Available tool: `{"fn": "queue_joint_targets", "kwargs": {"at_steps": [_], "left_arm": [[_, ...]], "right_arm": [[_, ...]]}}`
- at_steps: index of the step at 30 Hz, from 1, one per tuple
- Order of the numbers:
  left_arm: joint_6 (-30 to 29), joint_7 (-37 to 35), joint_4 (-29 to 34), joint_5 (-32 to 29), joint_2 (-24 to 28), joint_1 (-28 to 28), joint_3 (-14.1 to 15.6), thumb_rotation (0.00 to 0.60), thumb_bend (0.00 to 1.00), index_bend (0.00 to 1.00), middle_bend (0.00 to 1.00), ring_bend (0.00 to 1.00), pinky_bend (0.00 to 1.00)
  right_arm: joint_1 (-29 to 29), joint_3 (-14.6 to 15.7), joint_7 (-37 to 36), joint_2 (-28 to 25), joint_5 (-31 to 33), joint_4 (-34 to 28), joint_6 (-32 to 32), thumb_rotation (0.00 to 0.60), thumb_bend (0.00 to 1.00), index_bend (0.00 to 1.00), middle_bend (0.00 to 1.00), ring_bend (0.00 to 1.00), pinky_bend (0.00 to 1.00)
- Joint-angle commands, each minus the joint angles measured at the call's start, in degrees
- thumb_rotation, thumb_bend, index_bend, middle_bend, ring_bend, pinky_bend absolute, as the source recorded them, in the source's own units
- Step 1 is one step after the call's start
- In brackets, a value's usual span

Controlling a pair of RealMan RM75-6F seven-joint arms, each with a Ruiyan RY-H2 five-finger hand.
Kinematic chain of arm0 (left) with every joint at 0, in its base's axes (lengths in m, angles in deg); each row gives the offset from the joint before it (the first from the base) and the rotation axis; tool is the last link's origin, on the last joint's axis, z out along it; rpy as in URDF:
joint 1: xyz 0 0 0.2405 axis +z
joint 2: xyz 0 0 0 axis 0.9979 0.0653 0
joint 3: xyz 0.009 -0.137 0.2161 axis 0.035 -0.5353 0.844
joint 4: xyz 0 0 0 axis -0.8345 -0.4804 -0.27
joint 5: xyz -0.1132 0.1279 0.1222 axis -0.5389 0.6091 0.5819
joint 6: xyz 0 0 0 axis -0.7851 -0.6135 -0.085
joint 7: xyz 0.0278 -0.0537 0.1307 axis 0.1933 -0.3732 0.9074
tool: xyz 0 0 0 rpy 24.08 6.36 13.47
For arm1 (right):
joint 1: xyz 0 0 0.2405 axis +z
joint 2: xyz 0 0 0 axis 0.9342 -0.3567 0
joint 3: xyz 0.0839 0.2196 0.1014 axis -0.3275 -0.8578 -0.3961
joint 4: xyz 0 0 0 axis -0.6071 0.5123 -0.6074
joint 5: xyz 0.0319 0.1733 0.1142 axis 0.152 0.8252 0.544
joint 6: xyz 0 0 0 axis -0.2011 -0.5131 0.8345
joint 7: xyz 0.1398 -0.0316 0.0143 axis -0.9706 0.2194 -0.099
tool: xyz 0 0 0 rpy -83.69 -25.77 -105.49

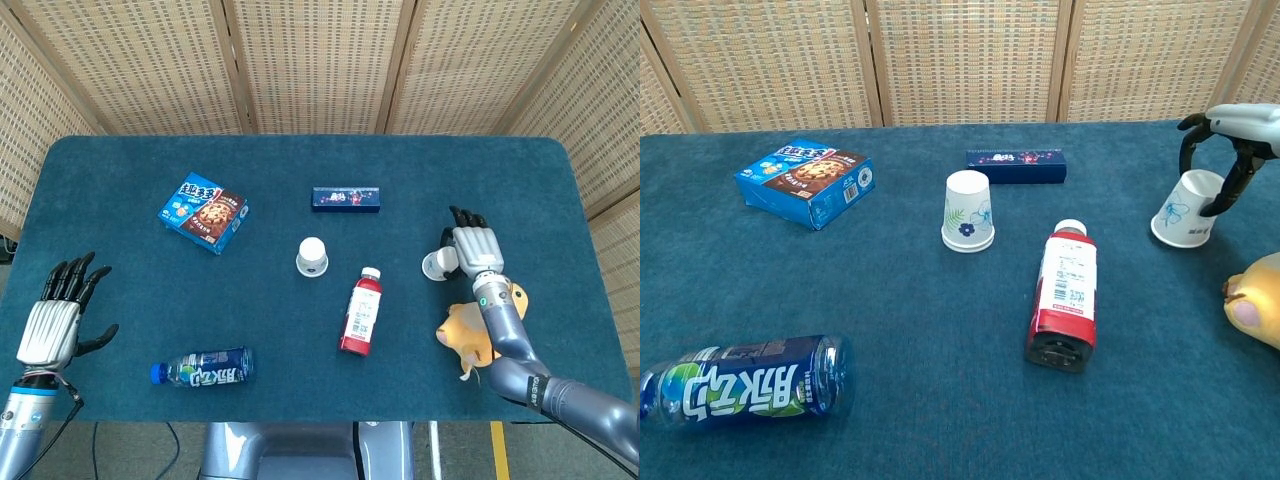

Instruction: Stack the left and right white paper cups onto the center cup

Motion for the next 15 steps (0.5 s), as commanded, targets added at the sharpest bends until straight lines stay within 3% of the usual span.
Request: {"fn": "queue_joint_targets", "kwargs": {"at_steps": [1,15], "left_arm": [[0.1,-0.2,0.0,0.0,0.1,0.1,-0.1,0.600,0.25,0.15,0.00,0.00,0.00],[0.3,-1.0,0.0,0.5,0.5,0.6,-0.9,0.600,0.25,0.15,0.00,0.00,0.00]], "right_arm": [[0.2,-0.8,0.2,-1.2,-1.4,-2.4,-2.0,0.600,0.26,0.51,0.10,0.00,0.14],[2.3,-5.3,0.8,-6.2,-2.9,-17.4,-6.9,0.600,0.26,0.51,0.11,0.00,0.14]]}}
